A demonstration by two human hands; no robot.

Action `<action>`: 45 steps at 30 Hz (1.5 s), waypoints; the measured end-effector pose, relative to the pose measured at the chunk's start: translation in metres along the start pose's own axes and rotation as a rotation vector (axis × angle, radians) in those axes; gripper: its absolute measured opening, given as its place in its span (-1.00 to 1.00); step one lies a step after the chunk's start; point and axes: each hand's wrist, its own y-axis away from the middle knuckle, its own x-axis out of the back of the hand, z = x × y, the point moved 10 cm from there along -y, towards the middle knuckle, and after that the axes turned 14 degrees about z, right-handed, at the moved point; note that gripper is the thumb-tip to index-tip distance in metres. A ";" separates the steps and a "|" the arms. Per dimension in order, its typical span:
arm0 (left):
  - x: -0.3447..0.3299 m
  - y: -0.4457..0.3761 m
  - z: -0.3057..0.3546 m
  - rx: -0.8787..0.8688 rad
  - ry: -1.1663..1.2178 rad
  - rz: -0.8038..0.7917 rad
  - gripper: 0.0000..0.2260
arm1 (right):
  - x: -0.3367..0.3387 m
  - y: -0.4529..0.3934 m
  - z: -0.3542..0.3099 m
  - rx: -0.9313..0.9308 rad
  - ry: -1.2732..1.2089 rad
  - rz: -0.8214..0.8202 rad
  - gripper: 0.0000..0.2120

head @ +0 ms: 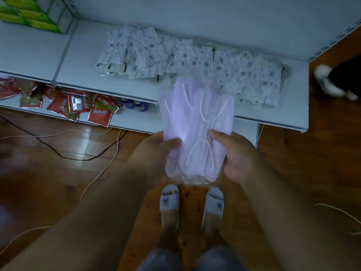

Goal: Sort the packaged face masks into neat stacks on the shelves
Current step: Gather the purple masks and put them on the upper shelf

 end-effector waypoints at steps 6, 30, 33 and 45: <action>0.006 0.045 -0.003 -0.195 -0.214 0.030 -0.88 | 0.030 0.047 -0.004 0.173 0.107 0.036 -0.89; 0.016 0.344 0.098 -0.411 0.281 0.084 -0.80 | 0.078 0.331 -0.147 0.513 0.037 -0.140 -0.82; 0.030 0.338 0.110 -0.382 0.332 0.092 -0.80 | 0.060 0.333 -0.157 0.518 0.005 -0.136 -0.75; 0.133 0.247 0.248 -0.501 0.065 0.162 -0.88 | -0.110 0.300 -0.202 0.568 0.085 -0.001 -0.87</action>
